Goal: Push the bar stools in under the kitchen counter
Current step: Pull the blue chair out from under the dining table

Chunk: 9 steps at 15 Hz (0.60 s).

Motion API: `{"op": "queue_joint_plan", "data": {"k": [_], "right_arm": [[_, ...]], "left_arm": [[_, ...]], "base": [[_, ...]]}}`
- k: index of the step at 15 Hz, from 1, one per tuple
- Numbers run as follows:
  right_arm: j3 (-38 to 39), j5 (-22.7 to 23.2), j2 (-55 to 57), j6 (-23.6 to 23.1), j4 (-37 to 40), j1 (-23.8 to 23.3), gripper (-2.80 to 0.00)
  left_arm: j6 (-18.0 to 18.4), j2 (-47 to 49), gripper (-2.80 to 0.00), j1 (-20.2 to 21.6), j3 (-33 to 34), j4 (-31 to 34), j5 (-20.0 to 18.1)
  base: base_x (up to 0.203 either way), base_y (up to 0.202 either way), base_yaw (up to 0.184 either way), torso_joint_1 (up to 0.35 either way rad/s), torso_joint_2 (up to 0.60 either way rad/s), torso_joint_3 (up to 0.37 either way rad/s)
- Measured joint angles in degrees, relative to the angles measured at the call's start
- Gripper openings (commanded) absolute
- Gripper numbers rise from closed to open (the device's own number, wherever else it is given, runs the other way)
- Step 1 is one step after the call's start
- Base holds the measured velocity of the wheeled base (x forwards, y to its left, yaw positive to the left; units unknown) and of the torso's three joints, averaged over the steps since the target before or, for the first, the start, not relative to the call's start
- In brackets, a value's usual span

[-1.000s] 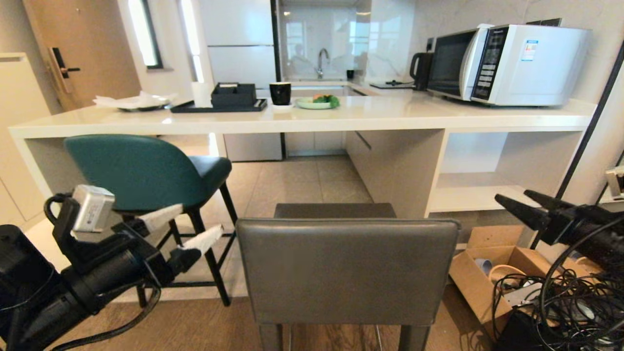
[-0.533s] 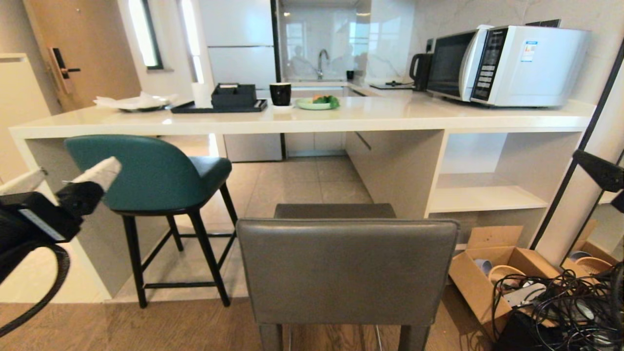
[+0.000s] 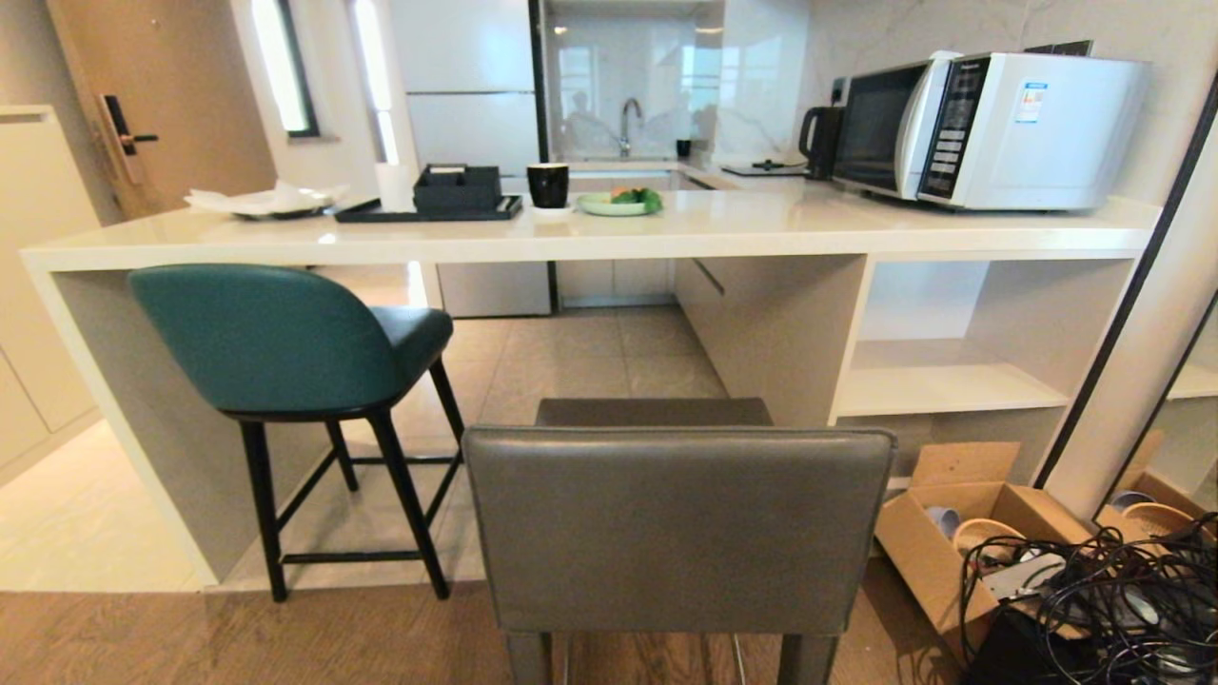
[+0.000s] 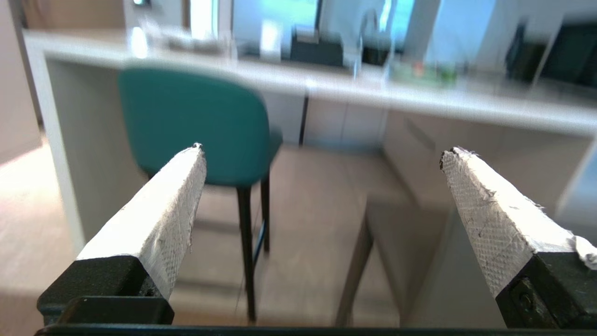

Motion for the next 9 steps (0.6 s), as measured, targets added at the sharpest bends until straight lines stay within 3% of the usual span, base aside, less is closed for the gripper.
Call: {"op": "queue_joint_plan", "data": {"k": [2, 4, 7, 9], "right_arm": [[-2.6, 0.9, -4.3, 0.1, 7.2, 3.7, 0.00], [-3.8, 1.0, -8.5, -1.0, 13.5, 6.3, 0.00], [-2.6, 1.0, -15.3, -3.9, 20.2, 6.1, 0.00], [1.5, 0.9, -20.9, -7.1, 23.8, 5.1, 0.00]], "left_arm": [[0.1, -4.8, 0.00, 2.3, -0.3, 5.7, -1.8], [0.6, -8.4, 0.00, 4.1, 0.8, 6.8, -5.4], [2.1, -15.1, 0.00, 4.9, 3.7, 12.5, -10.4], [2.9, -19.3, 0.00, 4.9, 9.1, 17.3, -11.7]], "base": [[0.000, 0.000, 0.000, 0.000, 0.00, 0.000], [0.000, 0.000, 0.000, 0.000, 0.00, 0.000], [0.000, 0.000, 0.000, 0.000, 0.00, 0.000], [0.000, 0.000, 0.000, 0.000, 0.00, 0.000]]}}
